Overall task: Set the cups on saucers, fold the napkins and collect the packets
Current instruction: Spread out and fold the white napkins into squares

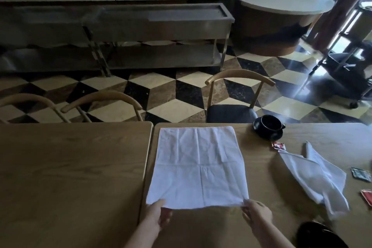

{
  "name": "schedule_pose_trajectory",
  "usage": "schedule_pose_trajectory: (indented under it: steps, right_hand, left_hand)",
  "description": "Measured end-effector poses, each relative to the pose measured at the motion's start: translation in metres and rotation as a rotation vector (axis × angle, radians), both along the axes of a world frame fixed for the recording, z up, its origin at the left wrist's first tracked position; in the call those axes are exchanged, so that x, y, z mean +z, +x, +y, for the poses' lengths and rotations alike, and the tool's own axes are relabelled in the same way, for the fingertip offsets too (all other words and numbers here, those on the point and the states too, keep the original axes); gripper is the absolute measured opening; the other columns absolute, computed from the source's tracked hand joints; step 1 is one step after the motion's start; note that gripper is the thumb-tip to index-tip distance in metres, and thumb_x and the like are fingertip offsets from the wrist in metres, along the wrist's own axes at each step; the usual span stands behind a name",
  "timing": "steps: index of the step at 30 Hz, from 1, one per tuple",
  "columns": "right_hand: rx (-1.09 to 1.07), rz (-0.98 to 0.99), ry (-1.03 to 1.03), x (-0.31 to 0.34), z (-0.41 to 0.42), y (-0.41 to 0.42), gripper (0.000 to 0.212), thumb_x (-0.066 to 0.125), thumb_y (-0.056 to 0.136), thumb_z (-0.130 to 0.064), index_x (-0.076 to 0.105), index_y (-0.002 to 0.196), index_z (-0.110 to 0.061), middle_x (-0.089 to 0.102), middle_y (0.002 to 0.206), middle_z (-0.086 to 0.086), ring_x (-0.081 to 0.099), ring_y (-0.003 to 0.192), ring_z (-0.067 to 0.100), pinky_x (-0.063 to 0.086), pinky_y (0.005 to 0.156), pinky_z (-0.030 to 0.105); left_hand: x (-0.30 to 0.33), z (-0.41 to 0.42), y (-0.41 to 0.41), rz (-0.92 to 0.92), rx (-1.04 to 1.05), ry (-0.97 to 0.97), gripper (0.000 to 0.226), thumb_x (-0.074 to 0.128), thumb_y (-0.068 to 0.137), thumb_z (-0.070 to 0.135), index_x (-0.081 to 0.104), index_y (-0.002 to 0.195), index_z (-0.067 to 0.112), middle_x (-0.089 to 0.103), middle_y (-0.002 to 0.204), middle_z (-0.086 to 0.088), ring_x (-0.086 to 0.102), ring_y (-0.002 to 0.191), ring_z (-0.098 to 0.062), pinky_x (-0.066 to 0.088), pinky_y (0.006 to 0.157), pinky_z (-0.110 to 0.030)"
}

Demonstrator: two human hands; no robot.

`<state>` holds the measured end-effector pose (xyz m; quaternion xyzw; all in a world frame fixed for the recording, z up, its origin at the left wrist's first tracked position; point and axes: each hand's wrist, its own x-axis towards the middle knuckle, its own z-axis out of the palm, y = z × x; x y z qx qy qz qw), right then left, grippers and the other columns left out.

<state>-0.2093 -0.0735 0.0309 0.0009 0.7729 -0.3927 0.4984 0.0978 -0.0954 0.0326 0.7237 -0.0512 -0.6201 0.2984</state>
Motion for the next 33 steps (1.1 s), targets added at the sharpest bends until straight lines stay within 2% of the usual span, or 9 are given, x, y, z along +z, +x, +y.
schedule_pose_trajectory:
  steps: [3,8,13,15,19,22,26,30,33]
  right_hand:
    - [-0.071,-0.069,0.044,-0.006,0.025,0.004,0.01,0.064,0.086,0.01,0.064,0.094,0.005,0.061,0.079,0.019,0.056,0.063,0.022,0.053,0.047,0.023]
    - [-0.186,-0.154,0.062,-0.006,0.06,-0.002,0.013,0.07,0.08,0.011,0.063,0.082,0.0,0.063,0.069,0.013,0.058,0.063,0.018,0.047,0.034,0.015]
    - [0.167,-0.067,-0.052,-0.012,0.077,-0.02,0.012,0.056,0.099,-0.007,0.057,0.089,-0.012,0.062,0.045,-0.013,0.059,0.044,-0.003,0.046,0.048,0.008]
    - [0.234,-0.052,-0.087,-0.008,0.068,-0.027,0.02,0.051,0.102,-0.01,0.055,0.084,-0.017,0.06,0.049,-0.01,0.057,0.044,-0.004,0.046,0.051,0.01]
    - [0.085,-0.174,-0.131,-0.002,0.025,-0.045,0.017,0.052,0.101,-0.016,0.054,0.085,-0.021,0.06,0.072,-0.007,0.054,0.062,0.005,0.045,0.066,0.018]
    - [-0.101,-0.265,-0.15,0.004,-0.019,-0.053,0.008,0.056,0.097,-0.007,0.06,0.094,-0.013,0.055,0.07,-0.001,0.052,0.058,0.006,0.047,0.048,0.014]
    - [0.088,-0.022,-0.233,0.014,-0.081,-0.067,0.025,0.059,0.094,-0.007,0.057,0.115,-0.019,0.069,0.082,0.006,0.064,0.067,0.014,0.051,0.056,0.022]
    - [0.359,-0.053,-0.259,0.009,-0.134,-0.086,0.016,0.064,0.093,-0.02,0.072,0.106,-0.015,0.079,0.107,0.005,0.075,0.101,0.015,0.049,0.082,0.033]
    - [0.455,-0.108,-0.276,0.0,-0.168,-0.099,0.021,0.072,0.09,-0.024,0.075,0.108,-0.014,0.077,0.114,0.004,0.073,0.108,0.015,0.05,0.086,0.033]
  left_hand:
    - [-0.008,0.027,0.012,0.003,-0.039,0.032,0.023,0.064,0.09,0.007,0.058,0.109,-0.005,0.06,0.046,-0.015,0.057,0.029,-0.019,0.043,0.033,-0.019]
    - [-0.021,0.061,0.027,0.01,-0.011,0.059,0.021,0.057,0.096,0.016,0.058,0.107,-0.002,0.064,0.054,-0.016,0.058,0.035,-0.021,0.041,0.036,-0.021]
    - [-0.028,0.066,0.036,-0.001,0.025,0.059,0.019,0.055,0.096,0.018,0.06,0.095,-0.001,0.065,0.051,-0.013,0.058,0.044,-0.024,0.042,0.039,-0.023]
    - [-0.026,0.055,0.038,-0.01,0.038,0.043,0.015,0.058,0.094,0.017,0.061,0.087,0.003,0.064,0.049,-0.009,0.057,0.037,-0.019,0.042,0.037,-0.021]
    - [-0.019,0.016,0.038,-0.015,0.085,-0.052,0.009,0.06,0.091,0.01,0.057,0.083,0.009,0.062,0.048,-0.006,0.058,0.034,-0.013,0.043,0.036,-0.018]
    - [-0.006,-0.026,0.035,-0.084,0.127,-0.149,0.017,0.063,0.085,-0.001,0.053,0.089,0.013,0.066,0.06,-0.009,0.062,0.041,-0.013,0.046,0.04,-0.02]
    - [0.007,-0.086,0.027,-0.087,0.142,-0.271,0.026,0.066,0.086,-0.002,0.056,0.102,0.015,0.073,0.068,-0.011,0.07,0.057,-0.02,0.053,0.045,-0.023]
    - [0.007,-0.147,0.025,-0.03,-0.009,-0.328,0.008,0.065,0.09,0.003,0.063,0.096,-0.003,0.075,0.071,-0.013,0.073,0.061,-0.018,0.06,0.059,-0.024]
    - [0.001,-0.185,0.03,0.041,-0.177,-0.28,0.013,0.067,0.087,-0.002,0.064,0.099,-0.004,0.075,0.076,-0.014,0.074,0.067,-0.019,0.061,0.065,-0.024]
